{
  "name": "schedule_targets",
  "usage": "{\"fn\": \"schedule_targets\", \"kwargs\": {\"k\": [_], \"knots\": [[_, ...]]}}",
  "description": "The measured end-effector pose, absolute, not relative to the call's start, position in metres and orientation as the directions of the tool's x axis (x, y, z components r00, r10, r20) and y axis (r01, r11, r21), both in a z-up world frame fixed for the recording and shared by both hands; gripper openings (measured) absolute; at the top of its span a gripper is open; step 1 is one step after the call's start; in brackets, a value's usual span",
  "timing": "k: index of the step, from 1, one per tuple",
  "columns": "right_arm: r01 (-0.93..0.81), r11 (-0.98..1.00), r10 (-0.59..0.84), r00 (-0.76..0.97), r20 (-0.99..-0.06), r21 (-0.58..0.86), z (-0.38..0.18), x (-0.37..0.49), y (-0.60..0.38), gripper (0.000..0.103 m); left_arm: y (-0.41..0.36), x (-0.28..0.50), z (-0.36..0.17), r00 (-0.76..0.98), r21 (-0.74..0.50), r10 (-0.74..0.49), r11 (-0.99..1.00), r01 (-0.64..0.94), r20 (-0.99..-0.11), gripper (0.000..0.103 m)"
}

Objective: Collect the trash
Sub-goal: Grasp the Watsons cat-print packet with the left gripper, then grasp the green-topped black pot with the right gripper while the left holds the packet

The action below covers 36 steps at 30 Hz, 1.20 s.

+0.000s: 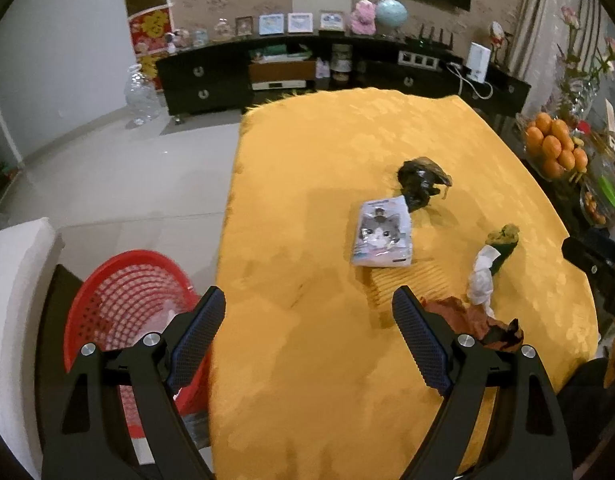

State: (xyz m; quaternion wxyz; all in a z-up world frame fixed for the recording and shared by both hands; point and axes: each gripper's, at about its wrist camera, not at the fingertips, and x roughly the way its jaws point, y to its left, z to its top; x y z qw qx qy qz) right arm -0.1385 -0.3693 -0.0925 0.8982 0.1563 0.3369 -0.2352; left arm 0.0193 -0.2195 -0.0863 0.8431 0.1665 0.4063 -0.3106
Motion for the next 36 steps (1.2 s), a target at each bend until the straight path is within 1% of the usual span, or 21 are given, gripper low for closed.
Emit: {"fn": "schedule_targets", "kwargs": {"k": [9, 16, 24, 26, 27, 28, 29, 30, 32, 34, 36], "knots": [[0.546, 0.826, -0.305, 0.64, -0.705, 0.138, -0.111, -0.135, -0.382, 0.086, -0.271, 0.039, -0.103, 0.397, -0.009, -0.423, 0.693, 0.721, -0.815, 0.082], [0.553, 0.819, -0.295, 0.633, -0.716, 0.152, -0.12, -0.132, -0.391, 0.086, -0.31, 0.053, -0.127, 0.355, 0.002, -0.397, 0.664, 0.748, -0.846, 0.082], [0.555, 0.814, -0.277, 0.628, -0.727, 0.169, -0.13, -0.129, -0.4, 0.086, -0.33, 0.07, -0.153, 0.306, -0.015, -0.371, 0.657, 0.754, -0.877, 0.082], [0.556, 0.813, -0.271, 0.625, -0.732, 0.174, -0.132, -0.128, -0.402, 0.086, -0.332, 0.074, -0.158, 0.288, -0.031, -0.371, 0.659, 0.752, -0.883, 0.075], [0.556, 0.812, -0.269, 0.624, -0.733, 0.175, -0.134, -0.128, -0.402, 0.086, -0.333, 0.075, -0.161, 0.276, -0.04, -0.37, 0.657, 0.752, -0.887, 0.066], [0.555, 0.812, -0.266, 0.623, -0.735, 0.177, -0.136, -0.127, -0.402, 0.086, -0.334, 0.077, -0.164, 0.261, -0.051, -0.369, 0.656, 0.753, -0.892, 0.06], [0.555, 0.813, -0.262, 0.622, -0.738, 0.178, -0.137, -0.126, -0.403, 0.086, -0.334, 0.078, -0.166, 0.255, -0.053, -0.365, 0.656, 0.753, -0.895, 0.057], [0.553, 0.814, -0.259, 0.62, -0.74, 0.179, -0.139, -0.125, -0.403, 0.086, -0.335, 0.078, -0.168, 0.253, -0.054, -0.364, 0.656, 0.753, -0.896, 0.05], [0.551, 0.815, -0.255, 0.618, -0.744, 0.179, -0.14, -0.123, -0.404, 0.086, -0.335, 0.078, -0.168, 0.255, -0.057, -0.37, 0.656, 0.752, -0.893, 0.049], [0.549, 0.817, -0.251, 0.616, -0.747, 0.178, -0.142, -0.12, -0.404, 0.086, -0.333, 0.079, -0.168, 0.264, -0.057, -0.378, 0.658, 0.75, -0.888, 0.044], [0.548, 0.817, -0.249, 0.613, -0.75, 0.177, -0.144, -0.119, -0.404, 0.086, -0.33, 0.079, -0.166, 0.266, -0.062, -0.384, 0.661, 0.748, -0.884, 0.041]]}}
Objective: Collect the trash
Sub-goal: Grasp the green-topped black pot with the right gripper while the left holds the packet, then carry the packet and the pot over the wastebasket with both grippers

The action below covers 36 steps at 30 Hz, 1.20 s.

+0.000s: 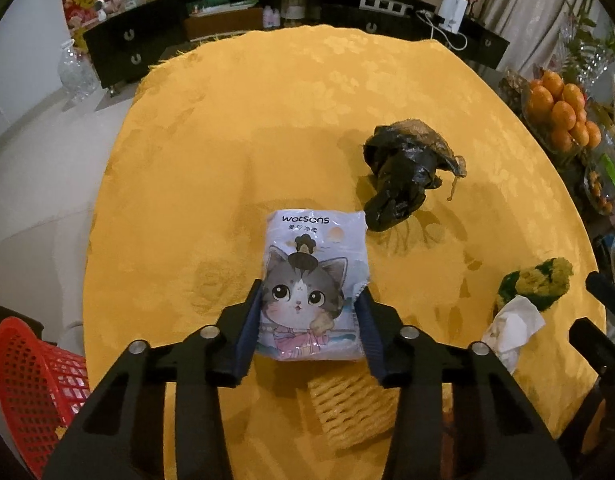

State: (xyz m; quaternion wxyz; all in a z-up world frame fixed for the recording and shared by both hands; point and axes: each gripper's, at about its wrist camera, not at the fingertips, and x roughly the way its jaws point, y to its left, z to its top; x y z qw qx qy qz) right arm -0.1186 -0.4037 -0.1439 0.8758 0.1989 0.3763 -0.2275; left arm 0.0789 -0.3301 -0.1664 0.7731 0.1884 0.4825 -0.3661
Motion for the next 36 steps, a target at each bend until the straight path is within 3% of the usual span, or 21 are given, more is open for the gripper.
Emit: {"fn": "schedule_targets", "kwargs": {"k": [15, 20, 25, 30, 36], "knots": [[0.508, 0.846, -0.248, 0.646, -0.722, 0.164, -0.141, -0.082, -0.403, 0.085, -0.278, 0.059, -0.12, 0.355, -0.063, -0.433, 0.702, 0.709, -0.828, 0.039], [0.507, 0.848, -0.239, 0.623, -0.745, 0.152, -0.152, -0.072, -0.409, 0.065, -0.252, 0.05, -0.117, 0.374, -0.067, -0.424, 0.731, 0.679, -0.825, 0.039], [0.498, 0.853, -0.211, 0.601, -0.771, 0.156, -0.165, -0.07, -0.413, 0.057, -0.239, 0.043, -0.118, 0.379, -0.061, -0.409, 0.742, 0.667, -0.83, 0.039], [0.479, 0.863, -0.18, 0.592, -0.786, 0.163, -0.173, -0.067, -0.41, 0.041, -0.228, 0.038, -0.113, 0.401, -0.046, -0.401, 0.751, 0.658, -0.824, 0.039], [0.475, 0.864, -0.179, 0.602, -0.778, 0.169, -0.17, -0.072, -0.407, 0.035, -0.211, 0.036, -0.103, 0.42, -0.05, -0.4, 0.769, 0.637, -0.815, 0.039]]}}
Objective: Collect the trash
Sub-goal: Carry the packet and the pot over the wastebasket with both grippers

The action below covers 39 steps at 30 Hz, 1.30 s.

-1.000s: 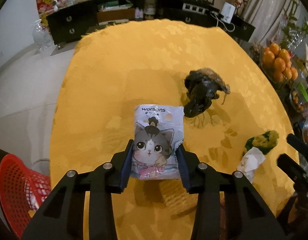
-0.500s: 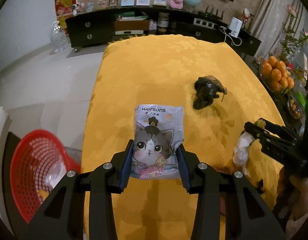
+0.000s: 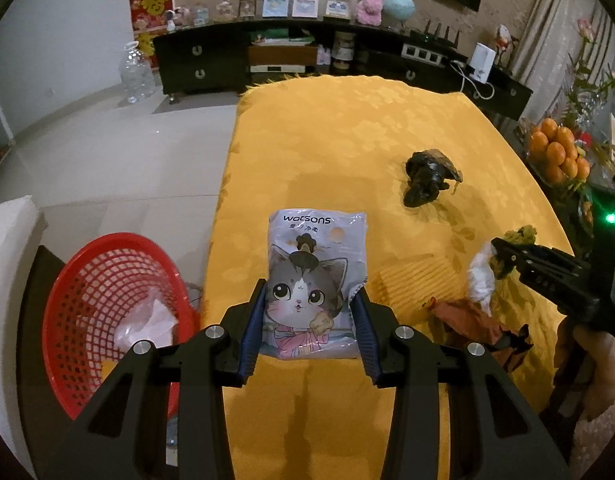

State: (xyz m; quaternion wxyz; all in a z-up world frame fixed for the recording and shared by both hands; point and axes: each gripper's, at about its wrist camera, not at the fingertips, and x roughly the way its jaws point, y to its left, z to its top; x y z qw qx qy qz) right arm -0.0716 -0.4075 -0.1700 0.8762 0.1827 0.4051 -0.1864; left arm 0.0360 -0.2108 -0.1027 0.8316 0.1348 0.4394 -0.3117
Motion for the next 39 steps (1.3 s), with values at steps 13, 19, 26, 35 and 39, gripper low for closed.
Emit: {"fn": "schedule_targets", "kwargs": {"k": [13, 19, 26, 35, 39], "knots": [[0.457, 0.878, -0.223, 0.649, -0.727, 0.139, -0.129, -0.09, -0.391, 0.035, -0.181, 0.026, -0.075, 0.478, -0.058, -0.42, 0.795, 0.604, -0.771, 0.039], [0.442, 0.889, -0.234, 0.664, -0.71, 0.12, -0.11, -0.09, -0.38, 0.035, -0.167, 0.025, -0.058, 0.519, -0.053, -0.422, 0.811, 0.583, -0.743, 0.039], [0.413, 0.905, -0.235, 0.689, -0.686, 0.105, -0.083, -0.083, -0.364, 0.035, -0.146, 0.023, -0.041, 0.578, -0.031, -0.403, 0.838, 0.545, -0.71, 0.039], [0.337, 0.937, -0.198, 0.729, -0.656, 0.091, -0.052, -0.059, -0.331, 0.035, -0.114, 0.027, -0.03, 0.622, -0.034, -0.368, 0.876, 0.48, -0.691, 0.039], [0.304, 0.949, -0.18, 0.745, -0.643, 0.087, -0.042, -0.048, -0.318, 0.035, -0.1, 0.029, -0.027, 0.64, -0.034, -0.346, 0.894, 0.447, -0.686, 0.039]]}}
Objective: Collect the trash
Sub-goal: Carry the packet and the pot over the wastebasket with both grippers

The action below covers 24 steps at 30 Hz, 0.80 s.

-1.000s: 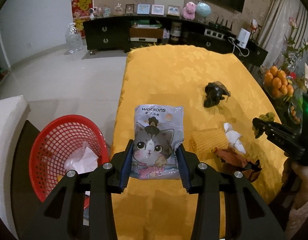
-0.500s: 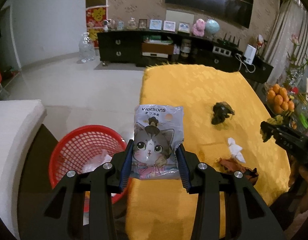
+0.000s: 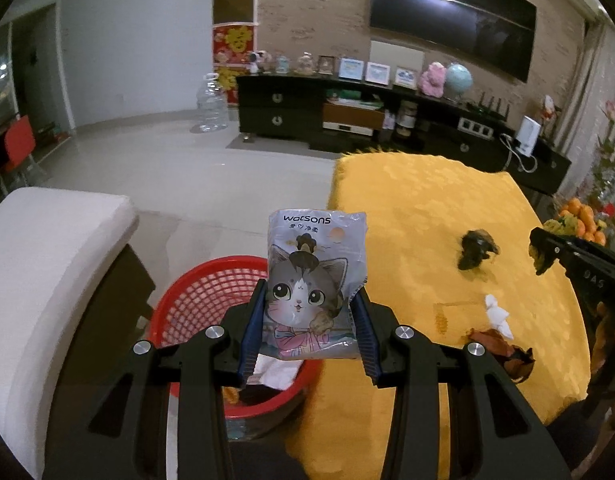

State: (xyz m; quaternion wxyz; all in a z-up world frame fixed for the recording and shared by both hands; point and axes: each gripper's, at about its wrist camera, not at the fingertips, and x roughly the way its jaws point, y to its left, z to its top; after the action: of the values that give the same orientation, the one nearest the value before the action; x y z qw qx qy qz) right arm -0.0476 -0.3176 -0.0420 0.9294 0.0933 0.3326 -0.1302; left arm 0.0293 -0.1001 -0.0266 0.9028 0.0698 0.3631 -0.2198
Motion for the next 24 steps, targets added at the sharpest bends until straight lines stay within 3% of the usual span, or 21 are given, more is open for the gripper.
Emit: {"fn": "schedule_targets", "kwargs": {"k": [24], "knots": [[0.027, 0.998, 0.014, 0.765, -0.644, 0.054, -0.023, 0.033, -0.202, 0.035, -0.015, 0.049, -0.026, 0.683, -0.072, -0.232, 0.964, 0.255, -0.693, 0.039]]}}
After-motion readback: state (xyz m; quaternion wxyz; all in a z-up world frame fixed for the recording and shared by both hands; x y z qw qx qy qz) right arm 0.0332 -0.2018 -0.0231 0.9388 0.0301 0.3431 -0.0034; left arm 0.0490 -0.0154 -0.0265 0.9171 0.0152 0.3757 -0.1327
